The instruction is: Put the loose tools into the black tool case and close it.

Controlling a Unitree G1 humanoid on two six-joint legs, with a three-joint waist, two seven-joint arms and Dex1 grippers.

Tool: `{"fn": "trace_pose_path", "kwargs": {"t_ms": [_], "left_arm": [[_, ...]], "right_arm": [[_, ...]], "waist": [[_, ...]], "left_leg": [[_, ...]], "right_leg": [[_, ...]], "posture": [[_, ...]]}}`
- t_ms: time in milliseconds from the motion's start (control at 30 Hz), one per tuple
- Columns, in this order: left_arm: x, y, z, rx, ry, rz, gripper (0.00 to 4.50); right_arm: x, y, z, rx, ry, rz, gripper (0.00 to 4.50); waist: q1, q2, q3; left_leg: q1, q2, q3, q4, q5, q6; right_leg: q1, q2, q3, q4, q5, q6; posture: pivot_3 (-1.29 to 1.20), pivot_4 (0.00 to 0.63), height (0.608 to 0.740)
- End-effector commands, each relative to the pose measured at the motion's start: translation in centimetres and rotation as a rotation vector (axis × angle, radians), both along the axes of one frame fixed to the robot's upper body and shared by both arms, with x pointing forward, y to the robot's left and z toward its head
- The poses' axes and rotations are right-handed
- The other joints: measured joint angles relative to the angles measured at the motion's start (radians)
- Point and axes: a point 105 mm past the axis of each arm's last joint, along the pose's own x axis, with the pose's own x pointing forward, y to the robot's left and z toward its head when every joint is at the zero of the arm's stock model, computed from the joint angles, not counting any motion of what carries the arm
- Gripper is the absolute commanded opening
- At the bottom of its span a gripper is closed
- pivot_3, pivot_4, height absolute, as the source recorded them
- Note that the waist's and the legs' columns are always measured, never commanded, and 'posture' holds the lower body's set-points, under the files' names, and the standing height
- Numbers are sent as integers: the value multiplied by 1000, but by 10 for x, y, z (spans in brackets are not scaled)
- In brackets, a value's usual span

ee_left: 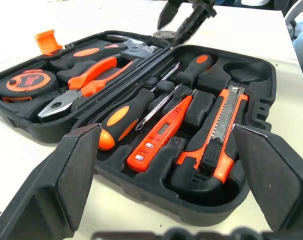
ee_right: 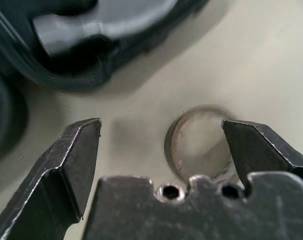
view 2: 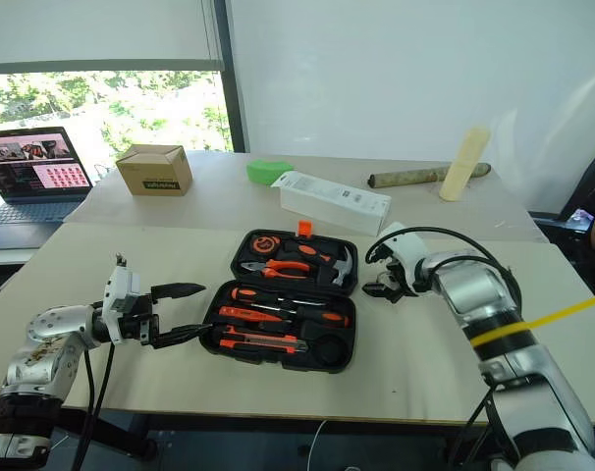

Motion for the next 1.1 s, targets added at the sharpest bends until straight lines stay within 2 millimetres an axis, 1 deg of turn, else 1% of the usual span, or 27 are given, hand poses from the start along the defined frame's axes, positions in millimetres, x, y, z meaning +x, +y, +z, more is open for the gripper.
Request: {"fn": "trace_pose_path", "kwargs": {"t_ms": [33,133,200,233,267,333,367,433,533,567,633,667,700,767,833,867,967,1033,1100], "left_arm": [[-1,-4,10,-4,-45,-7,4500],[-2,-10,13,1,-56,-15,4500],[-2,-15,16,0,-63,-20,4500],[-2,-19,18,-1,-67,-23,4500],[-2,-22,20,-3,-69,-25,4500],[-2,-29,23,-2,-71,-37,4500],[-3,-33,24,2,-70,-48,4500],[-4,-39,25,12,-67,-68,4500],[-5,-44,27,21,-60,-94,4500],[-6,-45,27,31,-57,-105,4500],[-7,-46,26,48,-53,-121,4500],[-7,-45,25,56,-50,-127,4500],[-8,-45,22,65,-45,-132,4500],[-9,-43,18,76,-36,-141,4500],[-10,-42,14,83,-28,-147,4500],[-10,-41,13,85,-25,-149,4500],[-11,-35,8,97,-17,-149,4500],[-10,-32,7,103,-15,-145,4500],[-9,-30,6,109,-16,-142,4500]], "right_arm": [[6,-4,9,-31,-2,18,3400],[10,-2,12,-26,-11,30,2429],[13,1,16,-22,-40,51,1631],[15,1,18,-22,-56,61,1368],[15,2,20,-20,-66,76,981],[14,5,30,3,-105,137,339],[10,10,38,27,-130,208,13],[-3,22,53,74,-155,356,13],[-36,40,71,127,-117,565,13],[-47,49,76,148,-97,611,13],[-64,64,79,168,-49,661,13],[-72,70,77,170,-20,676,13],[-82,81,70,163,11,696,13],[-96,98,57,153,54,714,13],[-104,106,45,144,92,707,13],[-107,107,40,140,108,700,13],[-115,101,16,65,170,680,13],[-117,99,8,52,191,666,13],[-116,97,3,29,191,649,13]], "waist": [[-3,0,0],[-5,0,0],[-9,0,0],[-11,0,0],[-11,0,0],[-12,0,0],[-12,0,0],[-11,0,0],[-10,1,0],[-10,1,0],[-11,1,0],[-12,1,0],[-11,1,0],[-10,1,0],[-10,1,0],[-9,1,0],[-3,0,0],[-1,0,0],[-1,0,0]], "left_leg": [[0,0,0,0,0,0],[0,1,0,0,0,0],[1,1,0,1,1,-1],[1,2,0,1,1,-1],[2,2,0,2,1,-2],[3,2,-1,2,1,-2],[4,2,-1,2,1,-3],[4,2,-2,2,1,-3],[4,3,-3,1,1,-2],[4,3,-3,1,1,-2],[4,3,-3,2,1,-2],[4,3,-3,2,1,-2],[4,3,-3,2,1,-2],[5,3,-3,3,1,-2],[5,3,-3,4,1,-2],[5,3,-3,5,1,-2],[4,3,-3,9,1,-2],[4,2,-3,11,0,-1],[4,3,-3,14,0,0]], "right_leg": [[0,0,0,0,0,0],[0,0,-1,0,0,0],[1,0,0,2,0,0],[1,1,0,2,0,0],[1,1,0,3,0,0],[1,1,2,4,0,0],[1,1,2,5,0,-1],[1,1,2,5,1,-1],[1,1,2,5,1,-1],[1,1,2,5,1,-1],[1,2,2,5,1,-1],[1,2,2,5,1,-1],[1,2,2,6,1,-1],[1,2,2,7,1,-2],[1,2,2,9,1,-2],[1,2,2,10,1,-2],[1,1,3,13,1,-2],[1,1,3,14,1,-2],[1,1,3,13,1,-2]], "posture": [[0,150,740],[0,150,740],[0,150,740],[0,150,740],[0,150,740],[0,150,740],[0,150,740],[0,150,740],[0,150,740],[0,150,740],[0,150,740],[0,150,740],[0,150,740],[0,150,740],[0,150,740],[0,150,740],[0,150,740],[0,150,740],[0,150,740]]}}
